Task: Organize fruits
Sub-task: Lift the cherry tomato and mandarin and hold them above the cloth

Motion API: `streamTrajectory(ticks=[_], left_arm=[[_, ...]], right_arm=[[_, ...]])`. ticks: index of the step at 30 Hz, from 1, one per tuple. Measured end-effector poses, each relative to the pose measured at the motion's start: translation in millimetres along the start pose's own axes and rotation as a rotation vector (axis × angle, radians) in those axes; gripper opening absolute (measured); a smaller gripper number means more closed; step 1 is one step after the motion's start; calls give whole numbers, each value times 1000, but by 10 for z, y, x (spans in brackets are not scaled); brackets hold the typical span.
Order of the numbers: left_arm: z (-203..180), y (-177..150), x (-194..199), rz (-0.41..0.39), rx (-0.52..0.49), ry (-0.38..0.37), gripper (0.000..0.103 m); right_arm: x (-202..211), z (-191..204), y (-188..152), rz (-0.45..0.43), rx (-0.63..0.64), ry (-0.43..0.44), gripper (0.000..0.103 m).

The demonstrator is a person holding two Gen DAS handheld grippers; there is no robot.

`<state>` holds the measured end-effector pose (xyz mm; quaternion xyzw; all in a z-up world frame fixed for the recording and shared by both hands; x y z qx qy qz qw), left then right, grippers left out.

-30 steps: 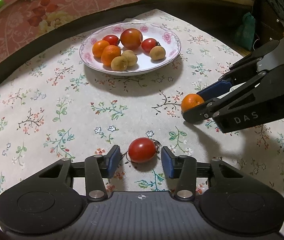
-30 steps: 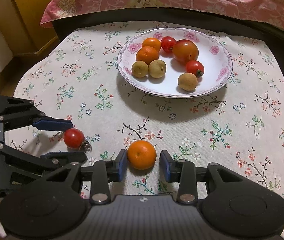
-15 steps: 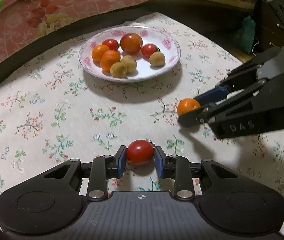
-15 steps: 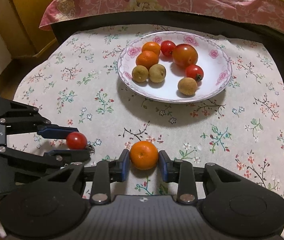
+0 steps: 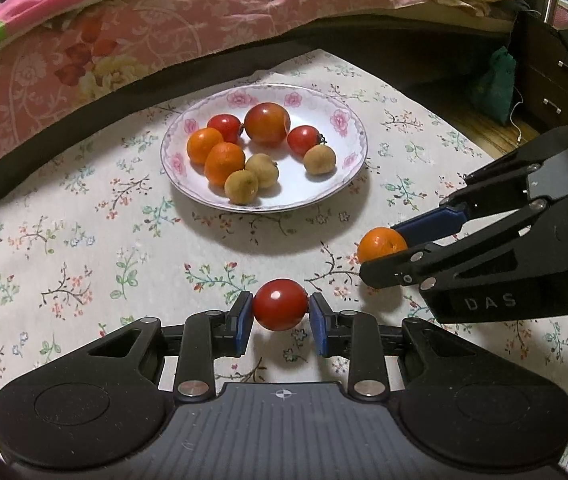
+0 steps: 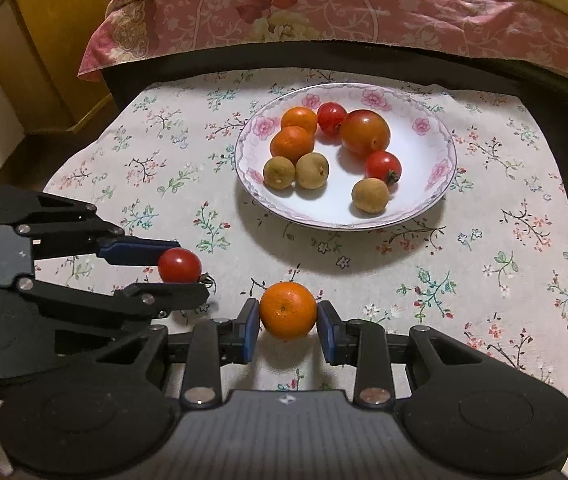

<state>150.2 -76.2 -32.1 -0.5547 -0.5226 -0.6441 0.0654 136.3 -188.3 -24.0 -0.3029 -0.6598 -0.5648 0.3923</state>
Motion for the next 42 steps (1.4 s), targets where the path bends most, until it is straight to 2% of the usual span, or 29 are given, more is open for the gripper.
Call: streamTrajectory(ticks=[19, 33, 42], left_arm=[[27, -20, -66, 36, -14, 14, 40], [86, -189, -80, 59, -9, 35, 51], [108, -212, -57, 50, 20, 27, 44]], right_arm=[[-52, 19, -10, 20, 4, -6, 31], [-89, 1, -31, 34, -1, -8, 31], [-87, 1, -23, 33, -2, -10, 31]])
Point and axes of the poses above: each gripper's, at about its wrist camera, not at the fingertips, and x roughly against the way its jaws point, z to its left, y to its top, the point moved 2 cm from there along -x, roughly the way its jaws point, and after that the axes turned 14 degrees about -y, right-handed, at the moved point
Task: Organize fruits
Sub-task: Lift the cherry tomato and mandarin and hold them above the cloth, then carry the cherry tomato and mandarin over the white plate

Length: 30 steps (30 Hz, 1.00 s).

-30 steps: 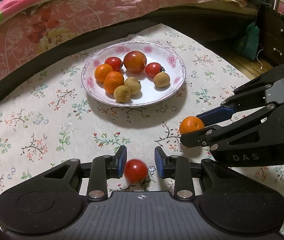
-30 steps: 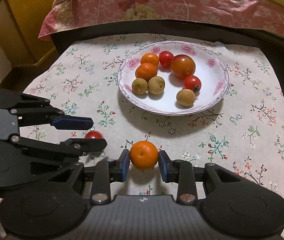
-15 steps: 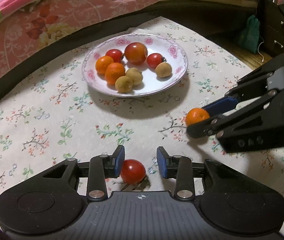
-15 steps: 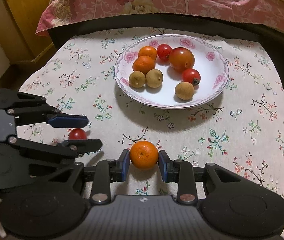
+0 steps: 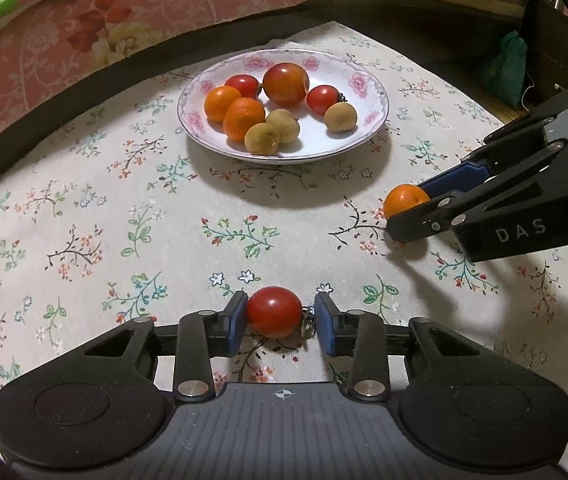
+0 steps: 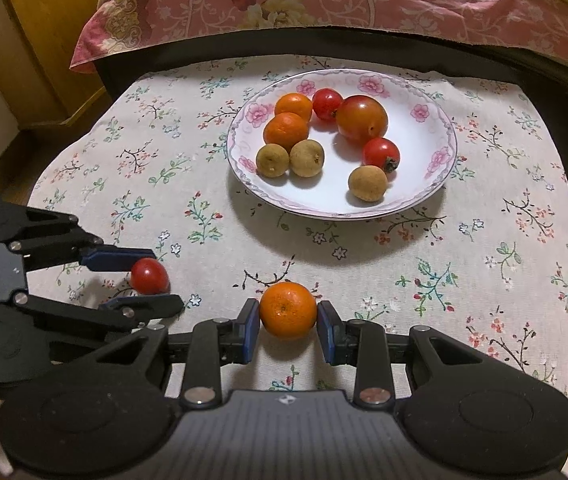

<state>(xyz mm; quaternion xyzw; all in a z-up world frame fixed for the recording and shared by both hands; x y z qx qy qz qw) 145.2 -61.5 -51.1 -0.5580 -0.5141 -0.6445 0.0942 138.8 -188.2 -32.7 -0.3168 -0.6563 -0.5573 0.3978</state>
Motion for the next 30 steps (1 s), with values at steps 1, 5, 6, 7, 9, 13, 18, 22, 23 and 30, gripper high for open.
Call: streamTrajectory(ticks=[1, 5, 6, 7, 9, 13, 18, 22, 23, 30], left_arm=[[1, 5, 0, 0, 2, -1, 44], [-22, 50, 22, -13, 1, -10, 43], [-29, 71, 32, -19, 0, -12, 43], [-37, 97, 42, -27, -1, -14, 43], [-46, 160, 57, -42, 1, -19, 44], [-49, 340, 77, -80, -8, -10, 44], [-14, 599, 97, -138, -14, 0, 44], [54, 794, 44, -168, -15, 12, 44], [75, 836, 24, -173, -10, 11, 44], [164, 1029, -120, -191, -4, -3, 44]], right_arm=[[2, -6, 0, 0, -2, -2, 31], [9, -15, 13, -6, -7, -3, 31], [16, -18, 21, -12, -9, -4, 31], [26, -21, 33, -18, -11, -4, 31], [49, -32, 64, -31, -17, -6, 31], [77, -74, 153, -56, -31, -17, 31], [85, -189, 334, -93, -73, -33, 31], [81, -255, 459, -118, -100, -36, 31], [66, -276, 492, -124, -101, -51, 31], [-108, -458, 656, -119, -163, -56, 31]])
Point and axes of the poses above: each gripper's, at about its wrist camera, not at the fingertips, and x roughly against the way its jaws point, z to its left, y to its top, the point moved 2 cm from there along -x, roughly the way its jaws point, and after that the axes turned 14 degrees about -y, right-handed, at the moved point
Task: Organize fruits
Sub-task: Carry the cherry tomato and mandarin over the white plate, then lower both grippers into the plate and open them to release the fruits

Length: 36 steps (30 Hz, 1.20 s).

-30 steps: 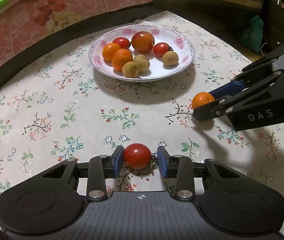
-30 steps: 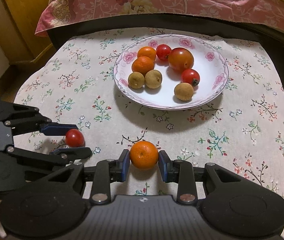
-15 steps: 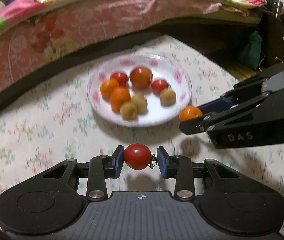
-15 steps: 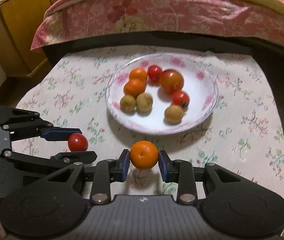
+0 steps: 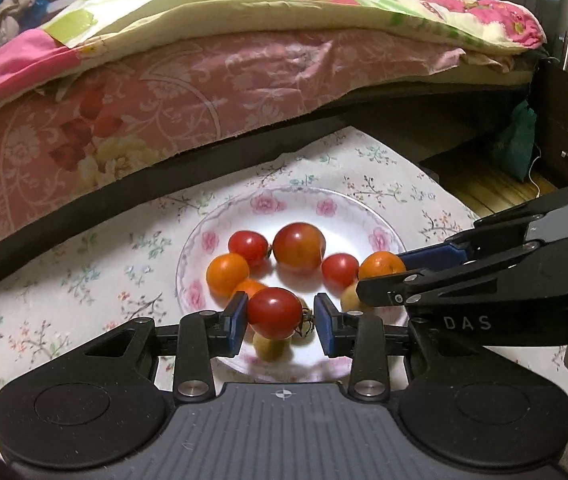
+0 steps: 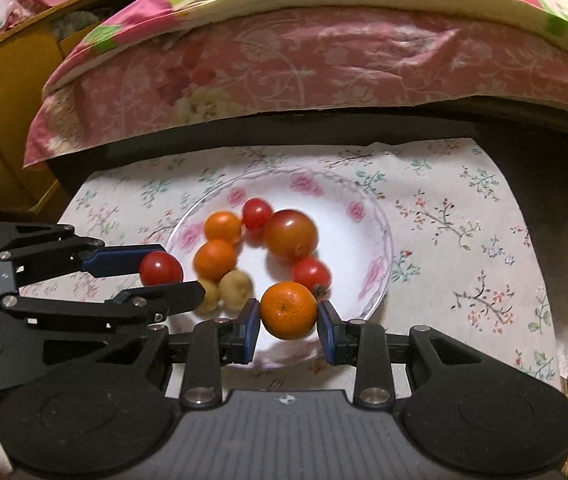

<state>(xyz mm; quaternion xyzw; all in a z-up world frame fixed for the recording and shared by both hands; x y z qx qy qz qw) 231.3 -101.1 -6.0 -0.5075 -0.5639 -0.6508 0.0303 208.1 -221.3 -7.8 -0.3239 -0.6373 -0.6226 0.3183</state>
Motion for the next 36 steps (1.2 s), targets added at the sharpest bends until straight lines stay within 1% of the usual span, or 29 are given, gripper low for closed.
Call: streamTrajectory(ticks=[4, 12, 27, 32, 34, 36], left_arm=[[34, 43, -87, -1, 10, -13, 44], [58, 81, -190, 2, 11, -13, 43], [103, 120, -237, 7, 16, -7, 44], [114, 106, -252, 15, 19, 0, 48], [121, 98, -253, 15, 19, 8, 52], [133, 96, -254, 14, 24, 11, 54]], right_arm=[[-87, -81, 48, 1, -25, 3, 31], [-232, -196, 80, 20, -68, 6, 31], [-309, -195, 139, 12, -61, -10, 32], [-320, -188, 131, 16, -56, -16, 32], [-329, -186, 125, 21, -57, -16, 32], [-332, -189, 120, 20, -59, -19, 32]])
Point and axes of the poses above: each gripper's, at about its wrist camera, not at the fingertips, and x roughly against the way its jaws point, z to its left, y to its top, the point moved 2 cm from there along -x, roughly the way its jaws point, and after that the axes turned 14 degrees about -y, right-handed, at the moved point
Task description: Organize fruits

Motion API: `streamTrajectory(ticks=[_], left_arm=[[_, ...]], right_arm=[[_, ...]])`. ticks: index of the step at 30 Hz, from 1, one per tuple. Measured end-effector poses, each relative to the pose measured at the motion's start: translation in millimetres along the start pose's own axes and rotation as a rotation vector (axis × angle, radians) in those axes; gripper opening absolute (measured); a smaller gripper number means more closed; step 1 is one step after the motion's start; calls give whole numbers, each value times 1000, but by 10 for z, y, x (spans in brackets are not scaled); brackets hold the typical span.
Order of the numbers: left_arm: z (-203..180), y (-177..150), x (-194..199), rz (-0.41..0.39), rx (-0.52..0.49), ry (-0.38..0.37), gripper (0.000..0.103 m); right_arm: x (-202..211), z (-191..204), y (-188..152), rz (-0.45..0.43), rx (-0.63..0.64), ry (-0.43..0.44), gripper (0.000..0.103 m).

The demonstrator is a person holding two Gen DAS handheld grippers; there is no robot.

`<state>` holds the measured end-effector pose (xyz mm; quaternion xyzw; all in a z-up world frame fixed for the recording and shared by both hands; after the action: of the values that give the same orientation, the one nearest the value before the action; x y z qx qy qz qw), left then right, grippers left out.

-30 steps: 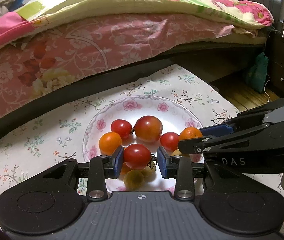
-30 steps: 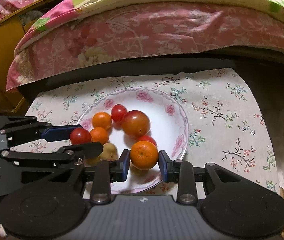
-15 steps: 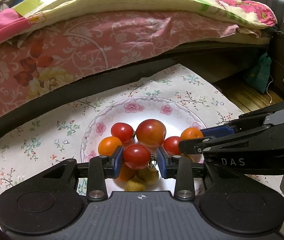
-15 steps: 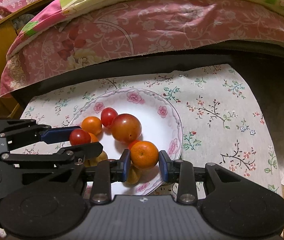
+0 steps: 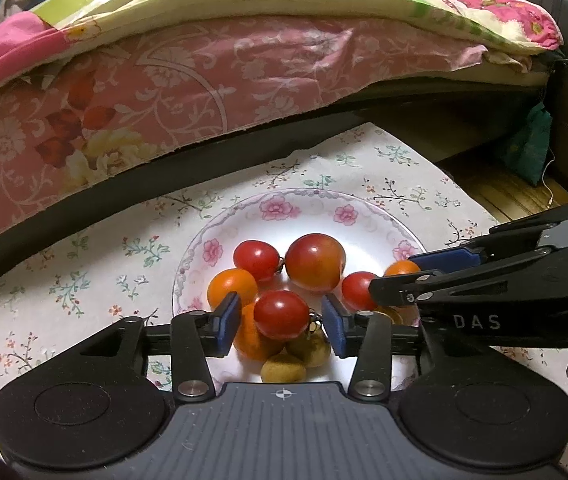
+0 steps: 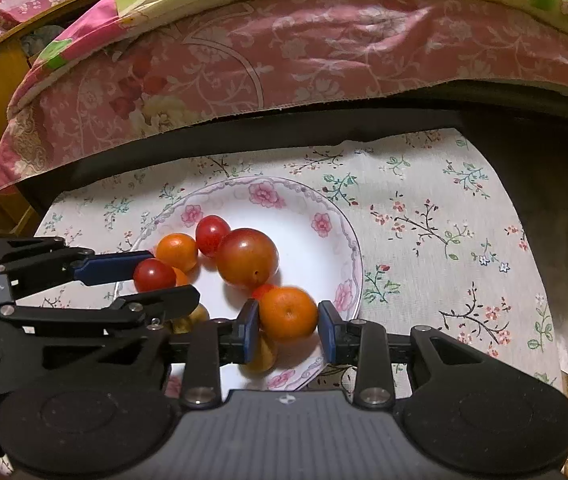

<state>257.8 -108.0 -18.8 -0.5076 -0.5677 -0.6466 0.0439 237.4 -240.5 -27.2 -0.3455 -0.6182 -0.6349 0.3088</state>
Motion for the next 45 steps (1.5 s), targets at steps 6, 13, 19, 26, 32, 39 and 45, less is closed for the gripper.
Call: streamTrajectory(ticks=[6, 13, 19, 26, 32, 39, 45], left_arm=[[12, 11, 23, -10, 1, 9, 59], [21, 37, 90, -29, 2, 19, 64], [2, 42, 142, -35, -2, 27, 67], [-12, 4, 194, -30, 0, 39, 68], [-37, -53, 300, -31, 6, 45, 69], [-70, -179, 458, -31, 21, 53, 72], [-99, -330, 598, -28, 45, 63, 80]], right_arm=[[-2, -1, -5, 0, -3, 0, 34], [39, -32, 7, -17, -18, 0, 39], [85, -52, 9, -29, -25, -5, 46], [180, -52, -7, -50, -15, -22, 46], [289, -44, -64, -51, -19, -18, 47], [473, 17, -174, -66, -6, -24, 47], [592, 80, -337, -53, -3, -28, 51]])
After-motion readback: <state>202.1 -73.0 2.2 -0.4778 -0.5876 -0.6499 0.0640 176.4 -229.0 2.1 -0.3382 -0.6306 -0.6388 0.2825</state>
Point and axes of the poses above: each gripper's, at about its wrist camera, not at the fingertips, and x roughly against the way its jaws point, z to its left, y to its top, the point moved 2 cm from there along -x, roughly the way its jaws point, and after that the axes turned 14 degrees about -y, right-handed, at the moved point
